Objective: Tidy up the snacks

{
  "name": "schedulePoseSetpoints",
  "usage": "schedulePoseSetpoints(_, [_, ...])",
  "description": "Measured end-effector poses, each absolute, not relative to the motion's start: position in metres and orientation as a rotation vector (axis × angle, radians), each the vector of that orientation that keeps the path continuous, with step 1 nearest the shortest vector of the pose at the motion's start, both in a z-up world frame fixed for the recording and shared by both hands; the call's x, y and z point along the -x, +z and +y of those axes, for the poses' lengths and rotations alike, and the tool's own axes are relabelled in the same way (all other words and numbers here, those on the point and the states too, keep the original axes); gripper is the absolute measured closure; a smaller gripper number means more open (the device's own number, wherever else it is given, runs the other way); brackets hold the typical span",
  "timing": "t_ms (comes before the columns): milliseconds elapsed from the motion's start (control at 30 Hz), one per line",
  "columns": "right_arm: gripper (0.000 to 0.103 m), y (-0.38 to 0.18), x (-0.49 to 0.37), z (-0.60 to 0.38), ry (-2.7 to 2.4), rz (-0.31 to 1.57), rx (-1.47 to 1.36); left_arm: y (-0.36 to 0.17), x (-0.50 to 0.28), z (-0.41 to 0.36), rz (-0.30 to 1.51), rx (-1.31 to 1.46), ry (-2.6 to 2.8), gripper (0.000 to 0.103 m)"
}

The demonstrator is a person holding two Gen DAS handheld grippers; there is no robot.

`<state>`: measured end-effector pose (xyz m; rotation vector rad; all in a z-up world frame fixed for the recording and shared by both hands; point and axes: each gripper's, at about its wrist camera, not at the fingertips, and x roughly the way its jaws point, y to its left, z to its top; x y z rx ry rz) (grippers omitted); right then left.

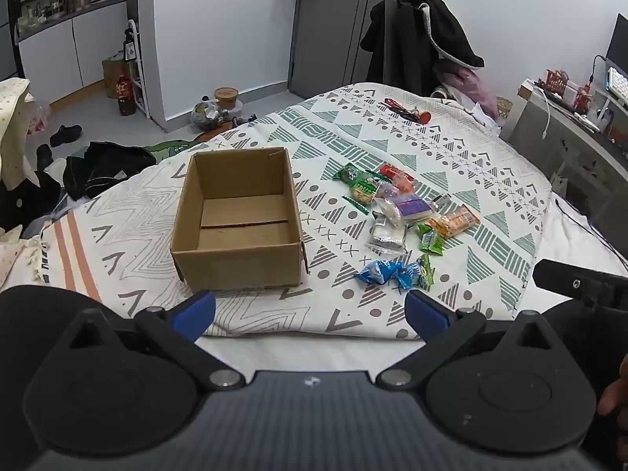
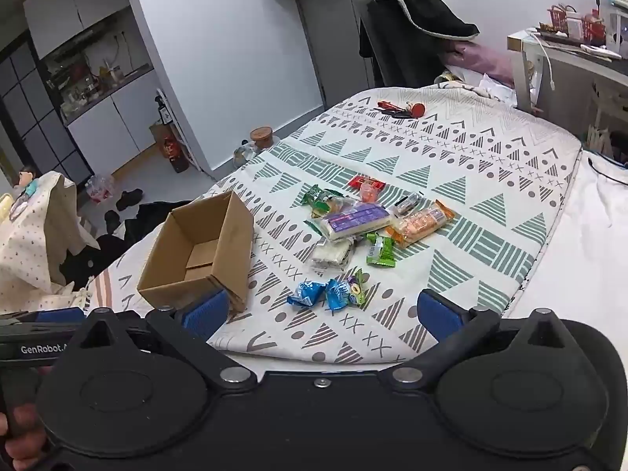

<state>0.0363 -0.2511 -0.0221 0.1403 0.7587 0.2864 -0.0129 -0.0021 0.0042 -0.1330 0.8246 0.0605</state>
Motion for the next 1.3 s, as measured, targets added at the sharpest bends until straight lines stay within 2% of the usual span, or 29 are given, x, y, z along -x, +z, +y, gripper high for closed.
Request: schedulePoseSetpoints(1300, [0.0,-0.0181,-0.0257,-0.2488,0.221,0.737,-0.084,0.0073,0.0147,0.0013,0.831,0.15,0.063,0.001])
